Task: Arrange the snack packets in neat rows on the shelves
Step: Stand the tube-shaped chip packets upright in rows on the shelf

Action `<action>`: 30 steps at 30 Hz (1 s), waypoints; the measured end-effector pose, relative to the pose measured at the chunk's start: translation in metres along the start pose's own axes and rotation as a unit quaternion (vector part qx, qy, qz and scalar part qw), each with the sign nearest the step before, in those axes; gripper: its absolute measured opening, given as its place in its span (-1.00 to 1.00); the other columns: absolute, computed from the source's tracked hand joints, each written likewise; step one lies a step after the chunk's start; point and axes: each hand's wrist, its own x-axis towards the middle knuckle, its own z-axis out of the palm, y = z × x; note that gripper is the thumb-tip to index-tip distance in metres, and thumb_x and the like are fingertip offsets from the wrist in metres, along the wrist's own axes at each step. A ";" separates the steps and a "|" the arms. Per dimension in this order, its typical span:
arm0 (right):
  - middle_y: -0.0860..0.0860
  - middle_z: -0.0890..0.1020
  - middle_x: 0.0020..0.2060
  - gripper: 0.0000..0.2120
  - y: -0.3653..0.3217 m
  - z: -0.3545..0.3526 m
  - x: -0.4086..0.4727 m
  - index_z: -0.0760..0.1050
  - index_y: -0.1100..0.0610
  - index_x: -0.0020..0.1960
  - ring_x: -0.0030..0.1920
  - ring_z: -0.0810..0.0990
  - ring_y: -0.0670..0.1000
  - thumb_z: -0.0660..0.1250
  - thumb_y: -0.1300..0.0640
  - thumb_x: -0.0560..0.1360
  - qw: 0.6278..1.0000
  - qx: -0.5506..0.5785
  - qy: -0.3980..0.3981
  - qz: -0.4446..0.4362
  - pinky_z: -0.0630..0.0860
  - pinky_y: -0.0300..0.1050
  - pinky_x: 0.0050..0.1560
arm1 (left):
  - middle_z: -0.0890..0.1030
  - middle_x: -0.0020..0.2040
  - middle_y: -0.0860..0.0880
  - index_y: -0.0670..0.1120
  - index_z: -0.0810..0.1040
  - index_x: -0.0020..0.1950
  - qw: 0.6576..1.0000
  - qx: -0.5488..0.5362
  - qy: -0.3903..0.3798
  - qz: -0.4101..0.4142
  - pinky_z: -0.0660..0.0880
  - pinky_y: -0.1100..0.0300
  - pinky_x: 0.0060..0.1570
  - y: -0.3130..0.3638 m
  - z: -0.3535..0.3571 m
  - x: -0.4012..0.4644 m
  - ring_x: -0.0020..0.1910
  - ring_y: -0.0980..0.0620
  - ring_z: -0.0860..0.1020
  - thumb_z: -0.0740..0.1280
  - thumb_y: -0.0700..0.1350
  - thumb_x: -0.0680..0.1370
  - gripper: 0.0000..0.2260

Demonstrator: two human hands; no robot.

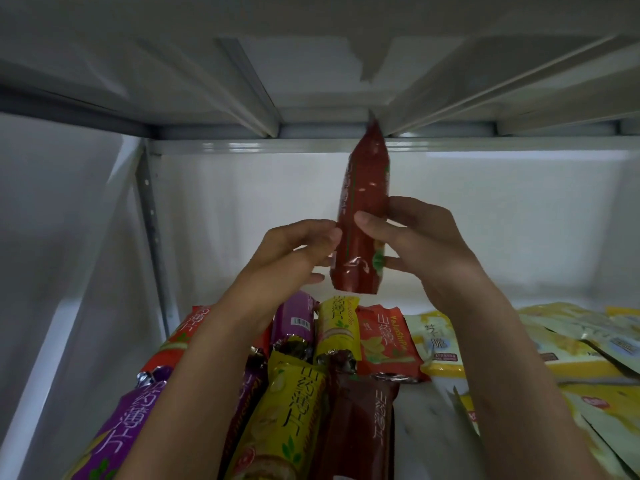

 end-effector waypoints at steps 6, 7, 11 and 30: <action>0.01 0.76 0.04 -0.75 0.005 -0.009 0.005 0.69 0.11 0.15 0.05 0.75 0.02 0.56 0.24 0.48 0.998 0.058 0.004 0.018 0.73 0.05 0.00 | 0.74 0.12 0.04 0.00 0.69 0.25 0.999 -0.027 0.027 0.017 0.63 0.13 0.11 -0.003 -0.006 0.000 0.10 0.09 0.71 0.52 -0.04 0.51 -0.69; 0.05 0.76 0.05 -0.75 0.005 -0.009 0.004 0.68 0.13 0.18 0.08 0.75 0.05 0.52 0.25 0.51 0.997 0.065 -0.017 0.027 0.72 0.07 0.03 | 0.74 0.13 0.01 -0.01 0.67 0.28 0.999 -0.044 0.015 0.001 0.62 0.10 0.16 -0.005 -0.007 0.001 0.12 0.07 0.71 0.52 0.03 0.46 -0.60; 0.10 0.77 0.02 -0.79 0.002 -0.007 0.003 0.70 0.20 0.14 0.03 0.75 0.11 0.35 0.26 0.57 0.989 0.112 -0.080 0.044 0.71 0.04 0.01 | 0.74 0.16 -0.11 -0.15 0.62 0.32 0.985 -0.134 -0.094 -0.051 0.61 0.04 0.24 -0.004 -0.004 -0.002 0.16 -0.08 0.72 0.46 0.01 0.49 -0.56; 0.34 0.69 0.06 -0.46 0.003 0.003 0.005 0.64 0.39 0.08 0.15 0.65 0.38 0.40 -0.14 0.57 0.986 0.147 0.057 -0.044 0.58 0.39 0.22 | 0.75 0.09 -0.15 -0.19 0.68 0.15 0.990 -0.109 -0.091 -0.020 0.66 0.02 0.13 -0.001 0.000 -0.002 0.10 -0.12 0.73 0.48 -0.13 0.50 -0.74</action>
